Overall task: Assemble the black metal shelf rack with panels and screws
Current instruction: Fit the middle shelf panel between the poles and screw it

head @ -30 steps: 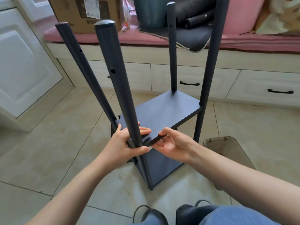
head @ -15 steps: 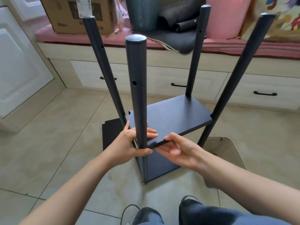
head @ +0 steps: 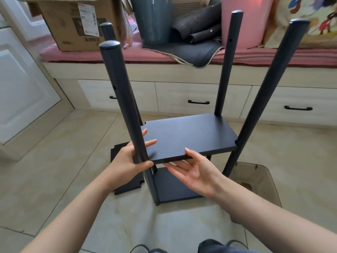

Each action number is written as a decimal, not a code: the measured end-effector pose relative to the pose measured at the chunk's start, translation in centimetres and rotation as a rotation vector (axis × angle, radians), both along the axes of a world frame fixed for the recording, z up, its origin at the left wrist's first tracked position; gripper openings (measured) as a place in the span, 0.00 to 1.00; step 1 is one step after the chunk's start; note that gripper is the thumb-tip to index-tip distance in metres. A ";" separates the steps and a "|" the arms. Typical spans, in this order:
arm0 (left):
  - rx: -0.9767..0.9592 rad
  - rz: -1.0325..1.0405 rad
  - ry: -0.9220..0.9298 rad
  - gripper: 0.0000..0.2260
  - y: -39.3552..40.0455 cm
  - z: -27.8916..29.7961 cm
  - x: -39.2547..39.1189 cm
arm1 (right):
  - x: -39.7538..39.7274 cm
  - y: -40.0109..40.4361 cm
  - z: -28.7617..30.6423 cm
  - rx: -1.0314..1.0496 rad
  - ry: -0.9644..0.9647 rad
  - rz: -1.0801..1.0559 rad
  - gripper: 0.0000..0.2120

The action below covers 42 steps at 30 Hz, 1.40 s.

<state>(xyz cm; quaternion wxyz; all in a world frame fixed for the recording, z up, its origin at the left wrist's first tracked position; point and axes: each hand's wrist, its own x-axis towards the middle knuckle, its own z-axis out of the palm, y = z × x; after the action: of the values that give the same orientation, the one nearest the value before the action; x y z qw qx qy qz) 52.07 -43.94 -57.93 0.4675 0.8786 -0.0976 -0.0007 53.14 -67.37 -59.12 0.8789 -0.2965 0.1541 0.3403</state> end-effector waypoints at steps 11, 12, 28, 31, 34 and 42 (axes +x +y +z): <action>-0.097 0.222 0.069 0.42 -1.4 -0.7 -0.2 | 1.2 -4.3 1.1 -0.131 -0.010 -0.182 0.16; -0.080 0.235 0.062 0.41 -1.4 -0.8 -0.1 | 1.1 -4.3 1.2 -0.131 -0.013 -0.180 0.16; -0.026 0.501 -0.037 0.21 -1.8 0.8 2.8 | -0.3 -11.5 1.1 -0.534 -0.173 -0.090 0.09; -0.179 0.831 0.029 0.29 -4.6 0.0 1.7 | -0.3 -13.9 2.2 -0.761 -0.278 -0.148 0.08; -0.529 1.010 0.321 0.24 -7.8 -0.2 0.8 | 0.2 -15.3 3.9 -0.986 -0.432 -0.231 0.06; -1.077 0.450 0.732 0.05 -16.9 1.0 1.7 | 1.5 -13.4 9.3 -1.189 -0.915 -0.125 0.15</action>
<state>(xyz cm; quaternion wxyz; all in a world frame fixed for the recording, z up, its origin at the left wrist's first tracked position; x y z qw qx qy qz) 53.82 -60.87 -56.90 0.8306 0.4659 0.2646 -0.1517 54.69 -80.73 -49.85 0.5646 -0.8237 -0.0523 -0.0078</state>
